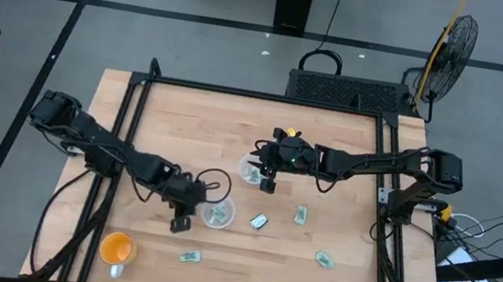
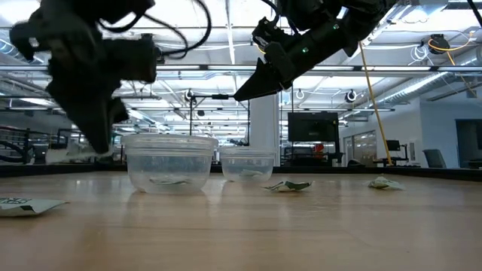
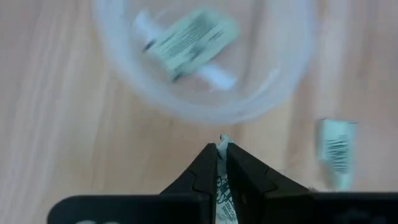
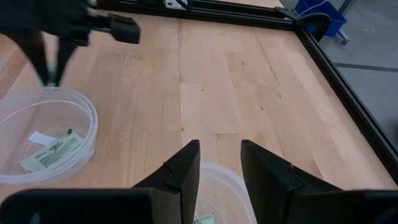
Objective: Pick and place Stevia / Truvia into bins
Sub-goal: Put the stevia packet into the bottom transparent container
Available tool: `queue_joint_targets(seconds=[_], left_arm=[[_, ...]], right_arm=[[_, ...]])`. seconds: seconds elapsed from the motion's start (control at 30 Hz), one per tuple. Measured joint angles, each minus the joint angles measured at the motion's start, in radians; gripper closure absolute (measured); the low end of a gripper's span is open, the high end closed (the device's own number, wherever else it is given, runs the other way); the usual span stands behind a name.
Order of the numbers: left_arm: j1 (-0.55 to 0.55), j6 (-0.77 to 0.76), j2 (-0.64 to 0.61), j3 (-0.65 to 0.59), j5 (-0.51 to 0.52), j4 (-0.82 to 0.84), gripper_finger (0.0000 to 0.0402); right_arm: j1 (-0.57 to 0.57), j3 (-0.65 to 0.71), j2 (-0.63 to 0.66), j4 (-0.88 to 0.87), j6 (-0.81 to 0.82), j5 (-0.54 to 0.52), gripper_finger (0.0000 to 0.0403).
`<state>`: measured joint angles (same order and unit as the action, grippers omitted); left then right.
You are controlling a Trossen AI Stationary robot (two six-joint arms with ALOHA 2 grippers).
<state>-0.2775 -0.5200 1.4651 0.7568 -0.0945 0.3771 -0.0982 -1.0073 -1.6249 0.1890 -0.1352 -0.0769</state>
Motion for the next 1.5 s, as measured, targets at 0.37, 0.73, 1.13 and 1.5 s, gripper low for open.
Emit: queue_joint_targets(seconds=[0.37, 0.73, 1.13, 1.5], left_arm=[[0.010, 0.146, 0.000, 0.181, 0.101, 0.014, 0.0366], [0.069, 0.193, 0.084, 0.180, 0.208, -0.057, 0.0366], [0.077, 0.205, 0.234, 0.181, 0.148, -0.164, 0.0366], [0.074, 0.267, 0.233, 0.181, 0.232, -0.171, 0.0320]], right_arm=[[0.000, 0.001, 0.029, -0.149, -0.038, -0.111, 0.0293], [0.002, 0.000, 0.163, -0.379, 0.061, -0.209, 0.0293], [0.002, 0.000, 0.179, -0.445, 0.087, -0.209, 0.0293], [0.013, 0.008, 0.180, -0.745, 0.335, -0.142, 0.0293]])
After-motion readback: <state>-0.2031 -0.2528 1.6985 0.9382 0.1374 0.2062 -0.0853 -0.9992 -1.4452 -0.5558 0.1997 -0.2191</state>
